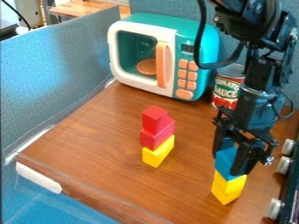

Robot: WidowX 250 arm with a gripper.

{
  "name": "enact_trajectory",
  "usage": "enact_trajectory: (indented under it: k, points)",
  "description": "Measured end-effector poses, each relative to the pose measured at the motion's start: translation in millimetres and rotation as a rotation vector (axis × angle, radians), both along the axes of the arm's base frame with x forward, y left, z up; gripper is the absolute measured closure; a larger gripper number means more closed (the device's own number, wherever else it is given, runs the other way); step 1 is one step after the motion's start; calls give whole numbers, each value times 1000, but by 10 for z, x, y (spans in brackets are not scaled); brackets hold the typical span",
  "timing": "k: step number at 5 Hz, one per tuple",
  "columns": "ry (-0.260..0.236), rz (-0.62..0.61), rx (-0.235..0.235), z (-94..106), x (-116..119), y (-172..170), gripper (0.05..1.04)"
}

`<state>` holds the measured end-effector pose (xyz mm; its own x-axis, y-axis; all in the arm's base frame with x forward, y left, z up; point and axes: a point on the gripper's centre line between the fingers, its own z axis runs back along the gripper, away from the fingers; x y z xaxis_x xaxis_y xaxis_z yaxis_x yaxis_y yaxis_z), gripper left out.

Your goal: Move the blue cube on top of yellow cube

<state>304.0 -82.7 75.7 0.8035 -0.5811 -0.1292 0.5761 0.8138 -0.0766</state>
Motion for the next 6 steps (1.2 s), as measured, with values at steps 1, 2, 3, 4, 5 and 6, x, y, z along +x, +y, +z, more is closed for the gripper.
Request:
enact_trajectory:
  k: [1, 2, 3, 4, 5, 6]
  points:
    - [-1, 25, 0, 17, 10, -3, 448]
    - [-4, 82, -17, 17, 37, 48, 165]
    - [-48, 124, -52, 123, 83, 63, 77]
    - [-71, 160, -52, 233, 78, 93, 83]
    - [-201, 276, -45, 735, -48, 289, 83]
    - [-281, 324, -33, 1029, -128, 386, 83]
